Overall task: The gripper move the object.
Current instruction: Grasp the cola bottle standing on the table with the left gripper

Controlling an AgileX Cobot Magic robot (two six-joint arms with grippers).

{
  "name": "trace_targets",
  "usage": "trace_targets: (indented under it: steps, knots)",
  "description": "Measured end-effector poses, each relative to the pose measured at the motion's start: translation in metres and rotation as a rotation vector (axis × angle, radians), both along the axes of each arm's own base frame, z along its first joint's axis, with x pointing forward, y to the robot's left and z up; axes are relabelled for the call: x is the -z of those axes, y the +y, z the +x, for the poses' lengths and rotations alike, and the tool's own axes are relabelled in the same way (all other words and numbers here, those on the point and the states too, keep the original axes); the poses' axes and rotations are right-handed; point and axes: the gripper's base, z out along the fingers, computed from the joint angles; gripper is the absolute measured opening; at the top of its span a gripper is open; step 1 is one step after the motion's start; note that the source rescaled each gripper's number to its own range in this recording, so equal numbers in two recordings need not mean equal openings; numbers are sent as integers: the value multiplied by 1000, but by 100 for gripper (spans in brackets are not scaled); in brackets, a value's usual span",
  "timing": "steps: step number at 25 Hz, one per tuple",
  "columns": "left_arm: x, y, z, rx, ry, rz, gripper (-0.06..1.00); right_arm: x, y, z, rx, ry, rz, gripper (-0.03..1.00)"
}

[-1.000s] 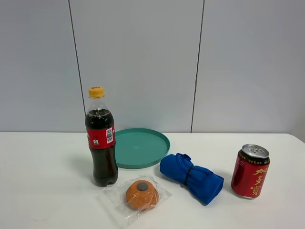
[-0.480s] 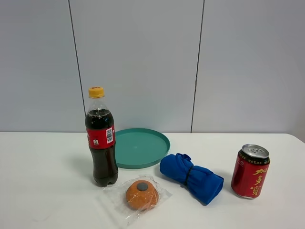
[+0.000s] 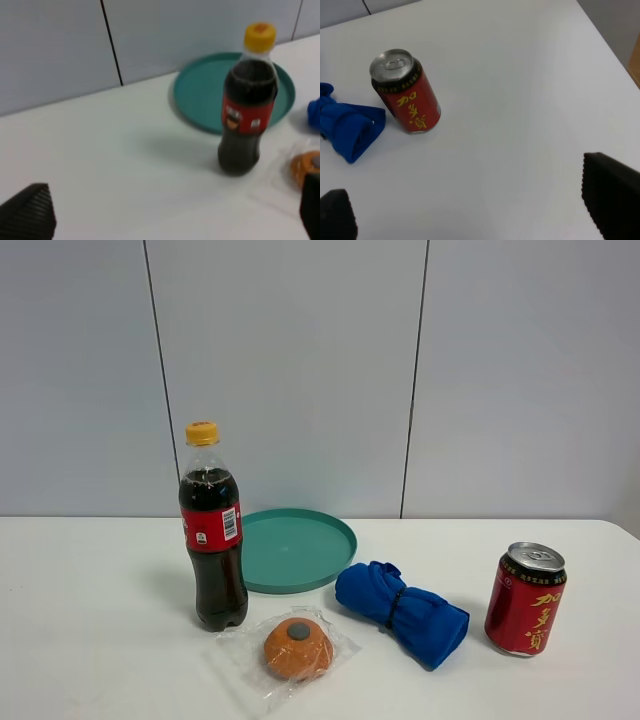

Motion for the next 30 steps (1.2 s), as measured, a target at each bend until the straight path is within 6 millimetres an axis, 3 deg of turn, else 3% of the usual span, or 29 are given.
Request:
trace_targets:
  steps: [7,13,20,30]
  knots:
    - [21,-10,23,76,12,23,100,0,0,0,0,0,0,100]
    - [47,-30,47,150,24,47,100,0,0,0,0,0,0,100]
    - [67,-56,79,171,24,-18,100,0,0,0,0,0,0,100]
    - [101,-73,113,183,24,-30,100,0,0,0,0,0,0,100]
